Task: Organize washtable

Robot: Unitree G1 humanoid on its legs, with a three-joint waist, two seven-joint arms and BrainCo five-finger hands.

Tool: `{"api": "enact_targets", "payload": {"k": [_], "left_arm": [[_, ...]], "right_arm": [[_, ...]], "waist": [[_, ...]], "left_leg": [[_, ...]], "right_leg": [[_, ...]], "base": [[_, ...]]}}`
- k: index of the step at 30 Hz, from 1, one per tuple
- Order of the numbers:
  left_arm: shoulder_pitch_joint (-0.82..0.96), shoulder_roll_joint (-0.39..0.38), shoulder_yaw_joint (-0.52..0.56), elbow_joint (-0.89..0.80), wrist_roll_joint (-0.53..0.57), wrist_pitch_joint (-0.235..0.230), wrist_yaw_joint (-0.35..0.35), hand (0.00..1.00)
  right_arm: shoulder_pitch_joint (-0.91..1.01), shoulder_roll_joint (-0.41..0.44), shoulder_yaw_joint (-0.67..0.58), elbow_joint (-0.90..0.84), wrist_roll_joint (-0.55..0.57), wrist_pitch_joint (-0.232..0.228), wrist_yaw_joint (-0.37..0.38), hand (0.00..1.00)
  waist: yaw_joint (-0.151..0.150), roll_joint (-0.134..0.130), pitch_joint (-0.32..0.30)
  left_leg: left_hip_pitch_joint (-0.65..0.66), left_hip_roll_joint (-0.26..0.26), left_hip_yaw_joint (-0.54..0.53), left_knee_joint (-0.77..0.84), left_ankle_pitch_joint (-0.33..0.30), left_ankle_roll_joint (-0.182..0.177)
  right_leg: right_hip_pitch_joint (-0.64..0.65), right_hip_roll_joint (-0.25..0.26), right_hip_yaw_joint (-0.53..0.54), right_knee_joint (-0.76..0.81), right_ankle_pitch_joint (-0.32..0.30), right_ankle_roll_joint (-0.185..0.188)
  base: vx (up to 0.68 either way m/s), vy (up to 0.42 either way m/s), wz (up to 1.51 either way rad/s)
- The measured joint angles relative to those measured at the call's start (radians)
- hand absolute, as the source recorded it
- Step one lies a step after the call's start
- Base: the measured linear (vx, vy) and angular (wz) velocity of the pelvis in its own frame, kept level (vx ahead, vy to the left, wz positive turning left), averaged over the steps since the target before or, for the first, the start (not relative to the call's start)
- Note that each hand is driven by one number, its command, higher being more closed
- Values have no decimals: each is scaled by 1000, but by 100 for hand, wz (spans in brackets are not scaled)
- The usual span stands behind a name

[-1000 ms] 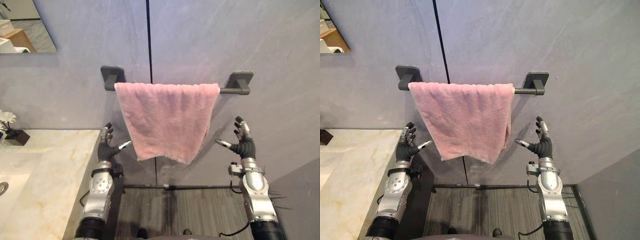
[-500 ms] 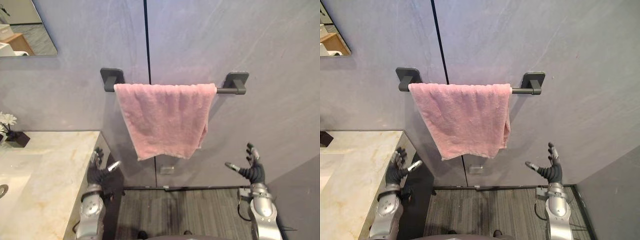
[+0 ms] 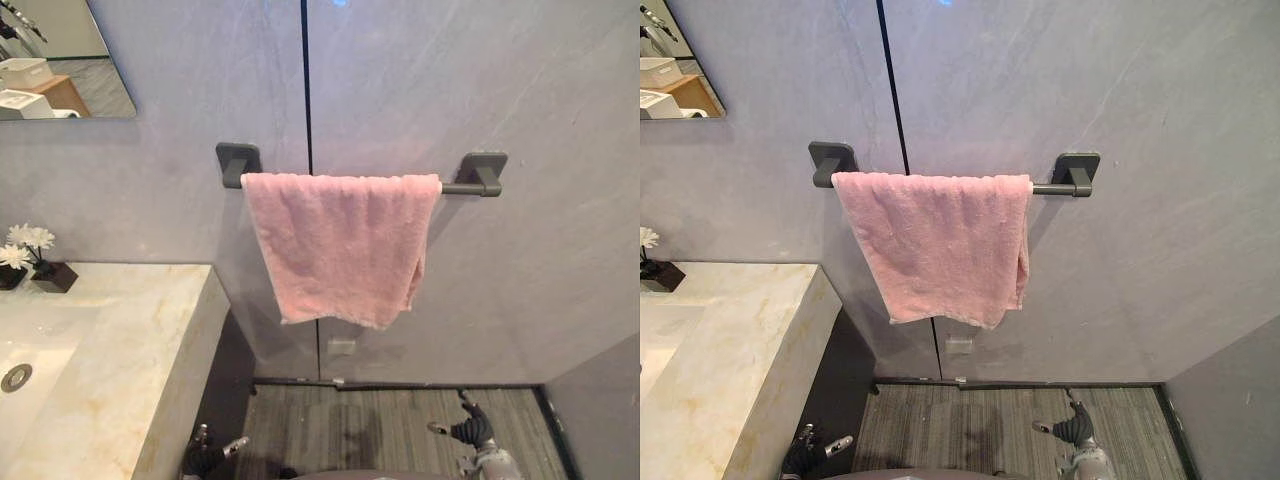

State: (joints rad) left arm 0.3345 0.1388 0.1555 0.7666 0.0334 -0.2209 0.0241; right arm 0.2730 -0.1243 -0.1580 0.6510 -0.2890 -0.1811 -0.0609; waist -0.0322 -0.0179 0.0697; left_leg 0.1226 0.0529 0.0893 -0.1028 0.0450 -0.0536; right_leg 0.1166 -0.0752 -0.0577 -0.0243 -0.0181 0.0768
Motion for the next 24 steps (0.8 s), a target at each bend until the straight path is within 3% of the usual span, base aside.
{"api": "enact_targets", "payload": {"k": [6, 9, 11, 12, 13, 14, 15, 17, 18, 19, 20, 22, 24], "left_arm": [[0, -11, 11, 20, 18, 0, 2, 0], [-35, -17, 8, 3, 16, -1, 3, 0], [-81, -17, -2, -48, 15, 0, 6, 0], [-101, -20, -8, -68, 15, 0, 15, 0], [-125, -13, -31, -100, 8, -2, 26, 0], [-144, -9, -43, -148, -24, -8, 38, 0], [-139, -29, -37, -149, -26, -8, 46, 0], [-114, -65, -47, -153, -27, -8, 45, 0], [-94, -65, -66, -160, -27, -9, 46, 0], [-105, -75, -86, -186, -33, -12, 46, 0], [-118, -81, -77, -195, -45, -12, 46, 0], [-95, -83, -74, -197, -62, -4, 48, 0], [-79, -71, -86, -199, -62, -4, 46, 0]], "right_arm": [[14, -10, 19, 41, 6, 13, 0, 0], [-11, -5, 50, 27, 11, 14, -2, 0], [-29, 3, 64, -11, 14, 17, -1, 0], [-43, 3, 70, -18, 18, 20, -1, 0], [-34, 11, 86, -54, 34, 32, -2, 0], [-18, 36, 120, -98, 115, 29, -1, 0], [-43, 26, 117, -96, 128, 31, -2, 0], [-50, 11, 119, -94, 135, 31, -3, 0], [-56, 7, 120, -98, 144, 31, -4, 0], [-80, -16, 112, -95, 163, 31, -15, 0], [-73, -10, 88, -98, 164, 32, -22, 0], [-60, -6, 74, -100, 175, 33, -28, 0], [-46, -15, 57, -86, 180, 30, -26, 0]], "waist": [[19, 0, 16], [23, -14, 33], [44, -14, 66], [58, 3, 75], [48, -4, 79], [68, -65, 62], [88, -42, 71], [107, -15, 69], [101, -23, 67], [83, 15, 94], [51, 4, 134], [58, -11, 151], [56, -18, 132]], "left_leg": [[-1, 0, 9, 6, -8, 3], [-110, 2, 10, 86, -30, 6], [-279, 20, -4, 266, -90, 16], [-328, 42, -14, 305, -92, 22], [-362, 31, -57, 340, -90, 23], [-480, -19, -111, 505, -89, 23], [-495, 6, -111, 518, -74, -2], [-473, 35, -112, 459, -52, -29], [-487, 34, -121, 415, 8, -58], [-546, 64, -153, 313, 226, -40], [-529, 62, -99, 297, 294, -23], [-525, 84, 34, 552, 50, 12], [-516, 111, 72, 757, -104, 26]], "right_leg": [[-15, -2, 5, 35, -23, 0], [-113, -14, 2, 100, -32, 12], [-228, -7, 32, 198, -39, 20], [-274, 13, 97, 268, -59, 41], [-324, -1, 156, 565, -165, 57], [-144, -53, 314, 692, -274, 119], [-99, -36, 298, 591, -322, 71], [-88, -8, 258, 559, -347, 42], [-101, -5, 226, 581, -447, 15], [-139, 76, 139, 580, -483, -58], [-119, 59, 51, 546, -459, -102], [-106, 55, -7, 552, -444, -127], [-140, 34, -79, 549, -415, -141]], "base": [[-19, -1, -3], [-39, 9, 6], [-84, 14, 2], [-49, 23, 47], [-27, -288, 166], [-186, -453, 169], [-283, -506, 117], [-402, -300, 15], [-752, -541, 118], [-817, -526, 196], [-642, -321, 191], [-427, -171, 114], [-352, -100, 78]]}}
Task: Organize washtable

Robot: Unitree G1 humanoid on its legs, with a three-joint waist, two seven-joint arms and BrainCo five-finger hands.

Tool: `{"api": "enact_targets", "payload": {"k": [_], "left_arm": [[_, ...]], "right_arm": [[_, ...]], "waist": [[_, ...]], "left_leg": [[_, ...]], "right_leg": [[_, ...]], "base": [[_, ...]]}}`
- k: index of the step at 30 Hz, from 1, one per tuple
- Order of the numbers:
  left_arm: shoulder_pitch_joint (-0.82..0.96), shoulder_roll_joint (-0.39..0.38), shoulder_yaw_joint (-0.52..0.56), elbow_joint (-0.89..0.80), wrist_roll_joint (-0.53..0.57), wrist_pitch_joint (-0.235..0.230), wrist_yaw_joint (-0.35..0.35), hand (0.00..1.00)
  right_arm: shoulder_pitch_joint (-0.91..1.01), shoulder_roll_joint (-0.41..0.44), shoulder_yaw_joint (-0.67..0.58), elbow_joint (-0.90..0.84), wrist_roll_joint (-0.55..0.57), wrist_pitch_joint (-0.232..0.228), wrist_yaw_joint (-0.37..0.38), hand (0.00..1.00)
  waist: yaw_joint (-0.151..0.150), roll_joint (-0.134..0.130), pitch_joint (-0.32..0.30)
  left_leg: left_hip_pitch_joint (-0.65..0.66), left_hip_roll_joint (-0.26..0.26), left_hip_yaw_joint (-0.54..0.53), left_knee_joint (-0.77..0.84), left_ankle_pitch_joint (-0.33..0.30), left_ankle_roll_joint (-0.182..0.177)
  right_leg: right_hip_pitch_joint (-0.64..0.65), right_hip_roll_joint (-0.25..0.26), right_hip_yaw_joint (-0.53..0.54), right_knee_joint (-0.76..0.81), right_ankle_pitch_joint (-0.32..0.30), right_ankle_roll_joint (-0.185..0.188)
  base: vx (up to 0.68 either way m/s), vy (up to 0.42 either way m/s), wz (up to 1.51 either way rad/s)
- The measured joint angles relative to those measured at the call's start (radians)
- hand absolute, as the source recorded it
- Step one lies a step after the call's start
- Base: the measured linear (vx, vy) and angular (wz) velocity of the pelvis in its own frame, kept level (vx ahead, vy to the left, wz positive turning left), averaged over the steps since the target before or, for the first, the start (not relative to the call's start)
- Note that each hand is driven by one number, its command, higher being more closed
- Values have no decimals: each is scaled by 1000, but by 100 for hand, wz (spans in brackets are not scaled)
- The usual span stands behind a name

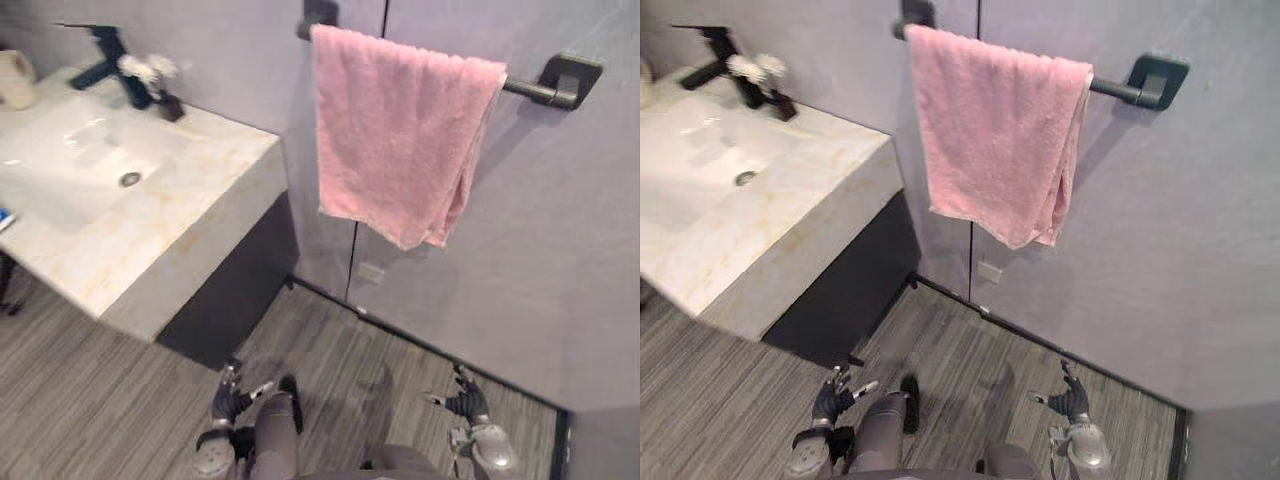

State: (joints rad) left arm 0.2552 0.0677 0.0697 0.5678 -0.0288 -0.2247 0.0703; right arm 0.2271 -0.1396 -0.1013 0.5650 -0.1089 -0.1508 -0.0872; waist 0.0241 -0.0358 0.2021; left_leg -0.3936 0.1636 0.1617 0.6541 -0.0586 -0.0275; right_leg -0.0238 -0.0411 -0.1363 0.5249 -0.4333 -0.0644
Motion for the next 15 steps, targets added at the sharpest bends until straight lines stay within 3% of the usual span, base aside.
{"api": "enact_targets", "payload": {"k": [2, 3, 4, 5, 6, 7, 9, 15], "left_arm": [[1, 19, 4, 3, 0, 2, 0, 0], [-8, 19, 9, 1, 0, 2, 0, 0], [-16, 17, 8, 3, 0, 1, 0, 0], [-40, 17, -6, 36, 0, -2, -1, 0], [-64, 13, -23, 70, 0, -1, -1, 0], [-77, 15, -34, 76, 0, 1, -1, 0], [-78, 40, -37, 99, 1, 1, -1, 0], [-35, 93, -21, 153, 4, 4, -3, 0]], "right_arm": [[18, 12, -7, 30, 2, 2, 0, 0], [41, 13, -7, 37, 2, 3, 0, 0], [52, 13, -11, 38, 2, 1, 0, 0], [56, 12, -29, 62, 2, 2, 0, 0], [44, 11, -50, 92, 2, 3, -1, 0], [27, -1, -67, 117, 3, 2, -2, 0], [-12, 9, -67, 154, 3, 1, 0, 0], [-24, 36, -65, 167, -12, 1, 4, 0]], "waist": [[-14, 0, -13], [-16, -4, -29], [-23, -2, -34], [-64, 9, -47], [-84, 30, -60], [-98, 58, -73], [-88, 59, -74], [-87, 44, -85]], "left_leg": [[75, 96, 77, 173, -115, 50], [151, 152, 126, 146, -130, 38], [200, 175, 150, 104, -128, 34], [280, 201, 165, -44, -101, 8], [375, 205, 181, -250, 23, -31], [423, 178, 176, -390, 39, -111], [448, 146, 196, -502, 43, -119], [457, 80, 195, -519, 43, -119]], "right_leg": [[6, -19, -82, -53, 50, -3], [1, -39, -123, -67, 70, 0], [-1, -51, -153, -75, 77, 4], [-2, -77, -231, -87, 88, 24], [-9, -91, -277, -99, 101, 47], [-18, -91, -300, -115, 120, 63], [-8, -95, -319, -174, 181, 82], [72, -121, -326, -350, 329, 131]], "base": [[-243, -24, 107], [-127, 17, 117], [-141, 66, 172], [-132, 166, 195], [-141, 201, 197], [-111, 208, 113], [-106, 235, 50], [-144, 230, 11]]}}
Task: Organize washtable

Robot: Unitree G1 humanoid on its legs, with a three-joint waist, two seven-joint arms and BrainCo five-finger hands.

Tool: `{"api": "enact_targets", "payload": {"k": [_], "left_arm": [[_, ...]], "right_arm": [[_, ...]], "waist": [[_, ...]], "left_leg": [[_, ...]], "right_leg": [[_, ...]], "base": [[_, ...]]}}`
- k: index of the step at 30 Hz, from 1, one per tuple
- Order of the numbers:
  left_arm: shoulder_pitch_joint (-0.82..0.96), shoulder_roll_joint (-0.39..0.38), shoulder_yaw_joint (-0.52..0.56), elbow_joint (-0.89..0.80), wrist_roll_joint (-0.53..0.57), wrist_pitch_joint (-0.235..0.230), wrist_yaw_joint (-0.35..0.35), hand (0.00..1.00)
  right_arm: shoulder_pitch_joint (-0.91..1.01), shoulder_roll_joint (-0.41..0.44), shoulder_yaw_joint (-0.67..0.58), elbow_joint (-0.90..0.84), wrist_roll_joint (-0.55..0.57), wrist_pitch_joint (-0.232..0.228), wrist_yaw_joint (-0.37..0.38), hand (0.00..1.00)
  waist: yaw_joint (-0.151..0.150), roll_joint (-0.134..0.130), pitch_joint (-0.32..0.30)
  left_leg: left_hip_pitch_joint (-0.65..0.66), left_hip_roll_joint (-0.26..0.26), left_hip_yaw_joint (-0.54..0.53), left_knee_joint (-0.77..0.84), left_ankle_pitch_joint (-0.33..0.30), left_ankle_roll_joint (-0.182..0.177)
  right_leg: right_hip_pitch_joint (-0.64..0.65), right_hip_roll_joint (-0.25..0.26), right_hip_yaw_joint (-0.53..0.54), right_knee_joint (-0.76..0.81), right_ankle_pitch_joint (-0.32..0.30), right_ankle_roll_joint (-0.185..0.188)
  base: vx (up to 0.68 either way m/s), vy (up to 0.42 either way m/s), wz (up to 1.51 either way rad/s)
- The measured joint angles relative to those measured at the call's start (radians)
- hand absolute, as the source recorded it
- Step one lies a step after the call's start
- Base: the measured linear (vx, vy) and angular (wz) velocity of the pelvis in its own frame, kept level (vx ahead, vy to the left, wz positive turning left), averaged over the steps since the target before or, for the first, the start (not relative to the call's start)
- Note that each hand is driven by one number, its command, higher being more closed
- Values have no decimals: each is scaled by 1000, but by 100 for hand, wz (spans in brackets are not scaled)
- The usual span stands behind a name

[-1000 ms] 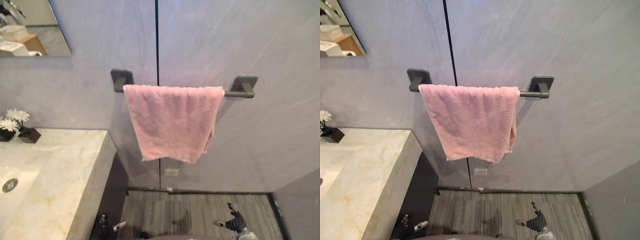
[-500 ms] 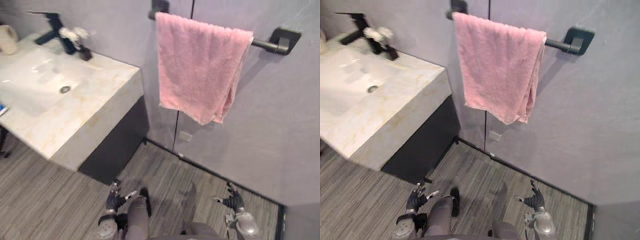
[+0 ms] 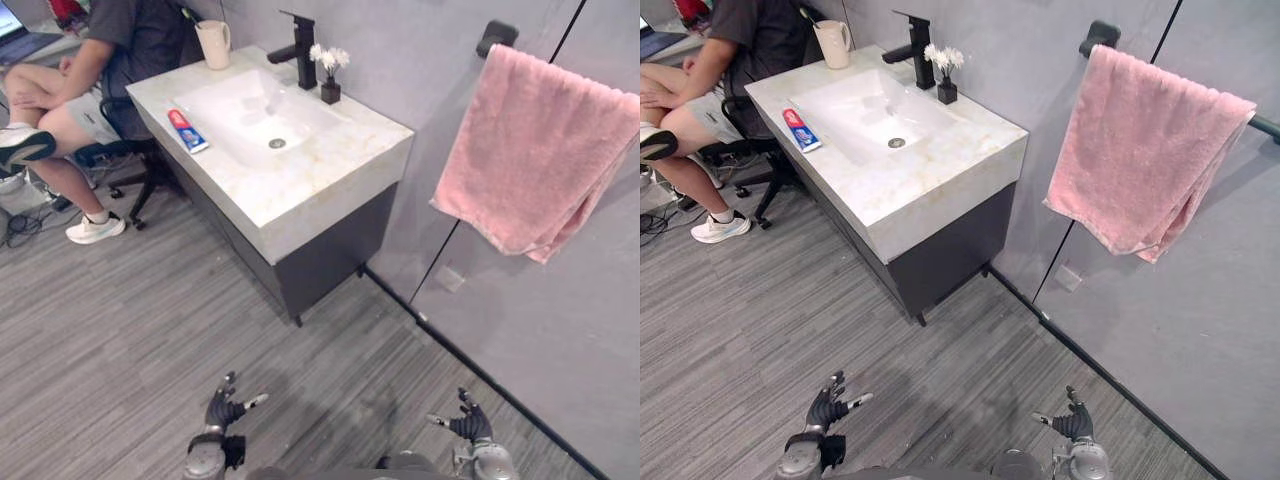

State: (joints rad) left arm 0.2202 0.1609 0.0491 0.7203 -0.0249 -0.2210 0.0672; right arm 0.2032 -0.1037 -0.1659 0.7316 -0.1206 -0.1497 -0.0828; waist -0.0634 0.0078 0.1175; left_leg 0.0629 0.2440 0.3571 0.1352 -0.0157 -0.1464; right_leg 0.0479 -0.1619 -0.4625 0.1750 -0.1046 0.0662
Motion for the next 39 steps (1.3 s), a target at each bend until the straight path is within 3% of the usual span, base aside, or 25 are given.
{"api": "enact_targets", "payload": {"k": [4, 9, 12, 13, 16, 18, 19, 20, 21, 22, 23, 24, 25, 26, 29, 31, 33, 34, 35, 36, 37, 38, 39], "left_arm": [[6, -2, 26, 39, 1, 0, 0, 0], [8, -18, 72, 44, -4, -1, 4, 0], [6, -23, 79, 62, -28, -1, 23, 0], [8, -23, 82, 70, -38, 0, 24, 0], [52, -25, 134, 75, -56, 1, 41, 0], [63, -30, 160, 75, -62, 1, 48, 0], [74, -31, 159, 74, -63, 0, 47, 0], [80, -29, 159, 74, -62, 1, 47, 0], [93, -23, 159, 73, -62, 3, 48, 0], [91, -32, 150, 69, -62, 6, 47, 0], [88, -35, 143, 65, -62, 6, 47, 0], [69, -30, 139, 61, -61, 6, 46, 0], [62, -25, 138, 60, -61, 6, 46, 0], [49, -12, 137, 53, -60, 6, 47, 0], [21, -6, 112, 55, -51, 6, 46, 0], [-6, -10, 94, 58, -43, 6, 45, 0], [-29, -7, 66, 60, -41, 5, 42, 0], [-30, -9, 64, 60, -40, 4, 41, 0], [-26, -11, 63, 59, -39, 3, 40, 0], [-19, -10, 64, 58, -38, 3, 40, 0], [-28, -25, 67, 58, -37, 6, 41, 0], [-20, -34, 74, 57, -35, 6, 41, 0], [-3, -55, 86, 57, -32, 13, 41, 0]], "right_arm": [[-2, 0, 13, 3, -8, 1, 0, 0], [-1, -2, 51, 22, -8, 2, 0, 0], [-6, 10, 68, 26, -7, 2, -2, 0], [-11, 10, 69, 31, -7, 3, -3, 0], [-30, 13, 100, 34, -8, 4, -5, 0], [-52, 21, 119, 33, -8, 3, -5, 0], [-58, 23, 135, 30, -8, 3, -4, 0], [-62, 24, 137, 30, -10, 4, -2, 0], [-64, 36, 140, 28, -10, 4, -1, 0], [-61, 29, 153, 26, -10, 5, 0, 0], [-61, 27, 158, 26, -10, 5, 0, 0], [-61, 32, 169, 27, -10, 3, 1, 0], [-59, 39, 171, 27, -10, 3, 2, 0], [-56, 47, 182, 28, -10, 3, 3, 0], [-51, 35, 185, 27, -10, 1, 1, 0], [-51, 31, 183, 15, -6, 0, 1, 0], [-44, 30, 174, 5, -7, 0, 1, 0], [-42, 30, 172, 1, -7, 0, 0, 0], [-34, 29, 169, -12, -7, -1, 0, 0], [-29, 30, 164, -14, -7, -1, 0, 0], [-29, 22, 164, -16, -7, 3, 1, 0], [-29, 21, 165, -28, -7, 3, 1, 0], [-22, 19, 174, -64, -6, 3, 1, 0]], "waist": [[12, 14, -6], [25, 18, -4], [26, 6, 10], [31, 15, 12], [54, -1, 19], [81, -14, 17], [81, -29, 25], [81, -27, 24], [81, -55, 32], [77, -65, 35], [74, -62, 37], [73, -31, 51], [71, -35, 56], [73, -55, 65], [70, -65, 79], [51, -62, 88], [32, -80, 83], [24, -80, 80], [12, -73, 69], [6, -72, 50], [7, -44, 54], [7, -34, 54], [17, -11, 67]], "left_leg": [[-8, -28, -28, -60, 4, 7], [-117, -84, -133, -112, 52, 72], [-157, -85, -26, -99, 32, 105], [-162, -86, -17, -91, 33, 104], [-191, -125, -38, -34, 24, 117], [-250, -149, -52, 67, -19, 153], [-301, -151, -48, 207, -84, 180], [-316, -162, -56, 256, -133, 183], [-329, -201, -92, 318, -198, 198], [-323, -230, -133, 344, -230, 215], [-316, -239, -147, 342, -236, 220], [-295, -237, -202, 326, -241, 231], [-281, -238, -225, 315, -242, 233], [-233, -247, -259, 273, -244, 236], [-143, -254, -288, 223, -260, 233], [-75, -263, -320, 175, -271, 218], [18, -291, -356, 103, -292, 185], [35, -291, -366, 101, -307, 164], [70, -273, -386, 100, -341, 112], [78, -256, -387, 135, -355, 87], [22, -209, -352, 324, -354, 61], [-9, -180, -332, 425, -333, 28], [-68, -122, -282, 640, -222, -1]], "right_leg": [[1, -3, -25, -63, 64, 14], [4, -55, -198, -74, 77, 34], [28, -93, -289, -104, 68, 61], [41, -98, -299, -101, 69, 65], [89, -130, -347, -100, 58, 108], [88, -174, -356, -68, 20, 156], [84, -221, -360, 13, -2, 183], [87, -249, -357, 77, -19, 189], [81, -315, -293, 201, -57, 132], [21, -349, -153, 361, -22, -17], [-34, -347, -51, 439, 33, -72], [-111, -281, 115, 551, -48, 14], [-138, -237, 159, 577, -98, 37], [-200, -156, 187, 582, -173, 34], [-305, -46, 152, 435, -192, 31], [-353, 7, 133, 248, -131, 30], [-394, 18, 145, 81, -13, -9], [-405, 18, 148, 89, 2, -31], [-414, 28, 128, 125, 27, -76], [-408, 37, 121, 140, 67, -117], [-376, 77, 101, 171, 110, -150], [-354, 105, 102, 170, 87, -163], [-285, 154, 133, 142, 55, -174]], "base": [[-197, 108, 19], [-200, 53, 89], [-63, 102, 137], [-34, 163, 117], [16, 135, 84], [105, 185, 75], [188, 267, 73], [223, 270, 85], [250, 269, 102], [244, 218, 103], [293, 239, 102], [271, 153, 77], [413, 156, 96], [359, 69, 71], [378, 33, 51], [445, -23, 53], [458, -75, 64], [566, -167, 72], [494, -172, 72], [879, -317, 78], [664, -244, 38], [817, -283, -21], [693, -152, -92]]}}
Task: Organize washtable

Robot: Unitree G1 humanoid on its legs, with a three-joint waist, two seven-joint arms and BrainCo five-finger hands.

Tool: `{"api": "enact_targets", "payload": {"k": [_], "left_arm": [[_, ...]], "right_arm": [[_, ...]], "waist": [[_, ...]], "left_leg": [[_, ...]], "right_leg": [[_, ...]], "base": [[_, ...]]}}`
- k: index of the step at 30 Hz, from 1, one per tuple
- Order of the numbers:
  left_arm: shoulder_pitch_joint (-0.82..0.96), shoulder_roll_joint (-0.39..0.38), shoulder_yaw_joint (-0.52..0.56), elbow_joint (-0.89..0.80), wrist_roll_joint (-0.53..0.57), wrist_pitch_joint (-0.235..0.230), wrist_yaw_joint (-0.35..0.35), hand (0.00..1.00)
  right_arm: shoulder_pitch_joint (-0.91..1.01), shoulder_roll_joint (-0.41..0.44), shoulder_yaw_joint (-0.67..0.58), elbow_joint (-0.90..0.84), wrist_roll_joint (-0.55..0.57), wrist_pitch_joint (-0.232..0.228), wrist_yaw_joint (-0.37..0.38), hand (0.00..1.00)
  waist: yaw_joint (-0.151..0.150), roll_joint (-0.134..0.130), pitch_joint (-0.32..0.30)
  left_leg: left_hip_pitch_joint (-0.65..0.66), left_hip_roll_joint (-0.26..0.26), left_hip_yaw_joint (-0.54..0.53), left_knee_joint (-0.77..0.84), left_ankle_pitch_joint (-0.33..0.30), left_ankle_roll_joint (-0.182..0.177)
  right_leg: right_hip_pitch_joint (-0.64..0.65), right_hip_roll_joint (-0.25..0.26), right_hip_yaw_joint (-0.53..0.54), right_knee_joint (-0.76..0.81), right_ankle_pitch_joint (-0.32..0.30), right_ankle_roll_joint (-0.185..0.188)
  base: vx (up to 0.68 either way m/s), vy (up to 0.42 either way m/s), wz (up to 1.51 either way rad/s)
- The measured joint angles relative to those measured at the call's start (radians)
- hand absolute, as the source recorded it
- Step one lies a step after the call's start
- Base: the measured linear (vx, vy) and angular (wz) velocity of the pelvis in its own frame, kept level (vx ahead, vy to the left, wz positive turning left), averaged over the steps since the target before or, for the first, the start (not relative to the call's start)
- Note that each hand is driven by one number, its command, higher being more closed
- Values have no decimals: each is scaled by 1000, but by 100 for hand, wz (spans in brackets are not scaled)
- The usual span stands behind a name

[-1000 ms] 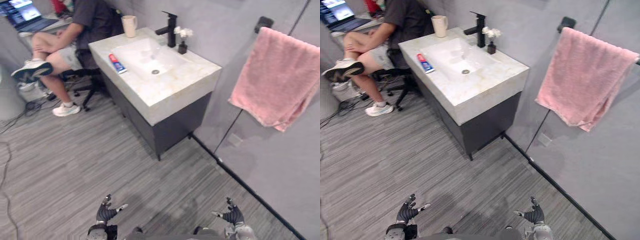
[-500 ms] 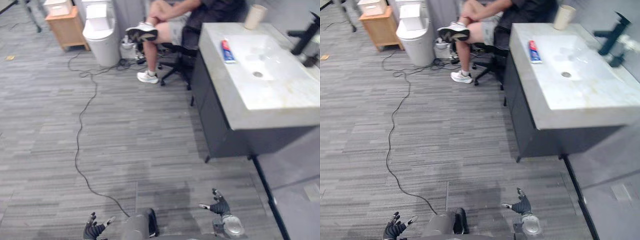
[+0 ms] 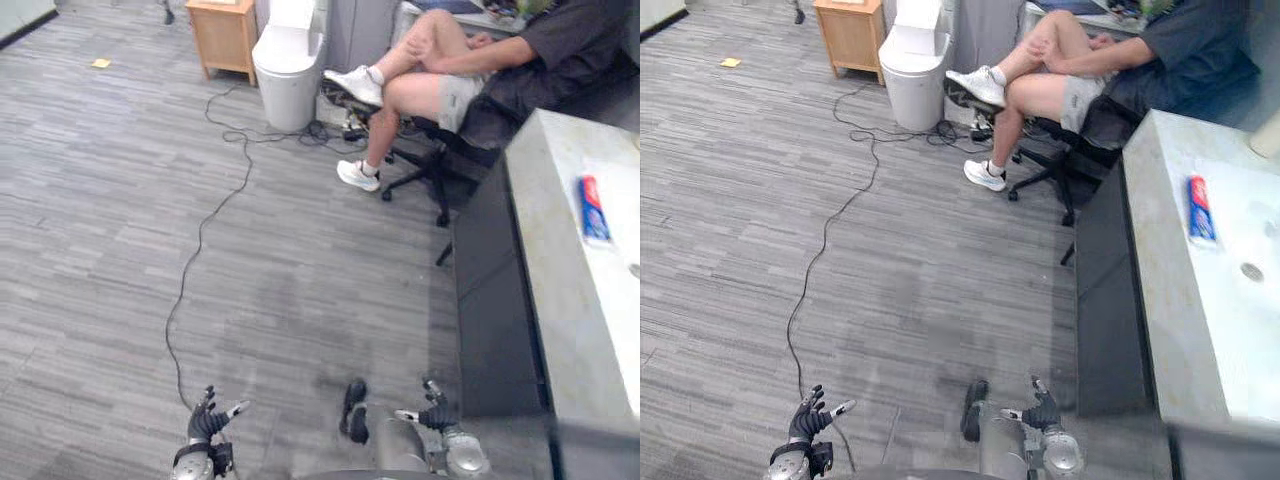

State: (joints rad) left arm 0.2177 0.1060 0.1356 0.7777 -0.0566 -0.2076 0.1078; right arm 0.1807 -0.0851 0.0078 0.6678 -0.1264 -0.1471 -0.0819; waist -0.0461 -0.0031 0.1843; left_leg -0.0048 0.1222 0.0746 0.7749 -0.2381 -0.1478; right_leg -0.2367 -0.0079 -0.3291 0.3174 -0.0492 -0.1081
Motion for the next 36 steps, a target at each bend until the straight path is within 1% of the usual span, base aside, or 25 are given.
{"api": "enact_targets", "payload": {"k": [1, 3, 5, 7, 8, 10, 11, 13, 14, 15, 16, 17, 18, 19, 20, 21, 23, 25, 26, 27, 28, 29, 31, 33, 36], "left_arm": [[13, -15, 6, 0, 1, 4, -1, 0], [15, -29, 3, -8, 1, 5, -6, 0], [2, -29, -9, -46, 1, 0, -19, 0], [-4, -39, -12, -83, 1, -8, -21, 0], [-4, -42, -12, -83, 1, -10, -20, 0], [-6, -64, -17, -85, 0, -16, -19, 0], [-4, -67, -18, -87, 0, -17, -18, 0], [11, -67, -18, -88, 0, -16, -14, 0], [20, -70, -21, -93, 0, -16, -13, 0], [19, -56, -14, -105, 0, -16, -11, 0], [21, -48, -14, -105, 0, -15, -10, 0], [14, -39, -12, -105, 0, -14, -9, 0], [11, -39, -13, -105, 0, -14, -3, 0], [9, -39, -14, -105, 0, -14, 2, 0], [5, -34, -13, -104, 1, -14, 4, 0], [-5, -19, -9, -99, 1, -14, 4, 0], [-22, 14, -2, -95, 11, -15, 4, 0], [-52, 43, 7, -60, 12, -13, 4, 0], [-63, 52, 6, -44, 12, -8, 3, 0], [-66, 57, 5, -36, 23, -4, 0, 0], [-68, 45, 12, -21, 31, 2, -1, 0], [-59, 34, 13, -21, 36, 4, -4, 0], [-60, 10, 2, -25, 71, 4, -22, 0], [-45, -2, -12, -24, 73, 5, -24, 0], [-43, -11, -24, -24, 71, 5, -33, 0]], "right_arm": [[9, 2, 1, -28, 4, -1, -2, 0], [9, 19, -4, -46, 16, 0, -3, 0], [10, 27, -8, -66, 20, -1, -3, 0], [12, 30, -28, -89, 19, -1, -4, 0], [13, 31, -32, -93, 19, 0, -5, 0], [22, 32, -53, -100, 17, 0, -9, 0], [25, 30, -53, -100, 16, 0, -10, 0], [37, 21, -49, -100, 6, 2, -11, 0], [61, 30, -46, -101, 0, 3, -9, 0], [80, 52, -42, -103, -2, 3, -7, 0], [84, 63, -43, -105, -2, 3, -7, 0], [90, 73, -46, -105, -2, 8, -7, 0], [82, 75, -50, -103, -1, 10, -8, 0], [72, 76, -50, -101, -1, 11, -7, 0], [47, 76, -50, -92, -1, 13, -7, 0], [11, 76, -49, -56, -1, 10, -7, 0], [-38, 75, -49, -4, -1, 10, -6, 0], [-77, 66, -52, 38, -2, 11, -7, 0], [-82, 61, -60, 56, -2, 12, -8, 0], [-72, 55, -81, 62, -2, 14, -8, 0], [-69, 30, -96, 72, -2, 17, -10, 0], [-70, 15, -105, 89, -2, 19, -10, 0], [-52, -14, -115, 103, -2, 22, -11, 0], [-47, -20, -130, 127, -1, 26, -12, 0], [-45, -22, -164, 178, -1, 38, -25, 0]], "waist": [[17, 13, 5], [34, 6, 12], [36, -15, 21], [62, -22, 24], [62, -23, 25], [67, -15, 22], [66, -10, 19], [79, 3, -1], [83, -21, -28], [88, -59, -46], [86, -68, -50], [75, -94, -61], [65, -90, -59], [64, -91, -59], [63, -82, -55], [59, -69, -54], [61, -58, -55], [58, -56, -53], [55, -58, -50], [49, -69, -48], [41, -50, -43], [34, -24, -37], [28, 18, -16], [38, 33, -10], [35, 2, 2]], "left_leg": [[-37, 41, 31, 136, 68, 16], [-102, 72, 78, 235, 2, 42], [-178, 51, 77, 186, -41, 70], [-270, 5, -9, -55, -65, 57], [-277, -2, -25, -84, -64, 55], [-310, -22, -132, -332, -21, -4], [-311, -17, -146, -382, -15, -14], [-297, 0, -147, -398, 89, 11], [-285, -4, -111, -376, 145, 25], [-267, -15, -55, -359, 119, 52], [-257, -19, -27, -359, 113, 61], [-217, -15, 39, -356, 92, 94], [-155, -7, 100, -377, 73, 122], [-116, -5, 139, -396, 69, 128], [-41, 4, 210, -434, 69, 128], [16, 22, 267, -463, 69, 128], [69, 48, 347, -504, 69, 128], [93, 55, 410, -534, 68, 127], [101, 51, 431, -531, 65, 122], [122, 33, 440, -511, 44, 92], [146, 48, 437, -480, 10, 63], [144, 80, 438, -422, 3, 56], [22, 189, 366, -69, 34, 55], [-45, 214, 257, 88, 3, 53], [-80, 163, 179, -30, -35, 47]], "right_leg": [[54, 37, 42, -33, -15, -9], [147, 66, 125, -71, -39, -25], [232, 69, 202, -129, -44, -31], [309, 63, 329, -158, -66, -15], [317, 60, 343, -160, -73, -9], [368, 56, 441, -155, -146, 21], [378, 56, 466, -145, -173, 31], [382, 54, 541, -77, -255, 63], [369, 36, 583, -42, -272, 83], [353, 6, 586, -8, -281, 99], [332, -9, 581, 26, -283, 103], [290, -32, 551, 124, -272, 165], [243, -66, 488, 230, -258, 230], [220, -89, 434, 272, -265, 237], [182, -146, 274, 312, -276, 216], [163, -172, 106, 290, -288, 185], [117, -156, -70, 222, -277, 165], [56, -135, -187, 146, -240, 112], [41, -131, -234, 91, -189, 76], [42, -126, -231, 28, -55, 27], [63, -111, -224, 34, -87, 24], [79, -89, -206, 21, -98, 26], [137, -8, -145, -52, -106, 31], [184, 40, -85, -84, -109, 31], [259, 45, -1, -125, -100, 32]], "base": [[674, -116, -120], [629, -82, -132], [569, -60, -120], [551, 59, -156], [484, 131, -138], [471, 236, -125], [461, 292, -153], [514, 377, -146], [650, 481, -149], [521, 378, -139], [460, 317, -124], [417, 270, -127], [399, 261, -138], [330, 237, -162], [241, 198, -168], [206, 174, -170], [166, 106, -153], [188, 50, -117], [202, -15, -80], [243, -49, -79], [249, -41, -73], [216, -64, -65], [160, -114, -88], [252, -93, -115], [235, -42, -82]]}}
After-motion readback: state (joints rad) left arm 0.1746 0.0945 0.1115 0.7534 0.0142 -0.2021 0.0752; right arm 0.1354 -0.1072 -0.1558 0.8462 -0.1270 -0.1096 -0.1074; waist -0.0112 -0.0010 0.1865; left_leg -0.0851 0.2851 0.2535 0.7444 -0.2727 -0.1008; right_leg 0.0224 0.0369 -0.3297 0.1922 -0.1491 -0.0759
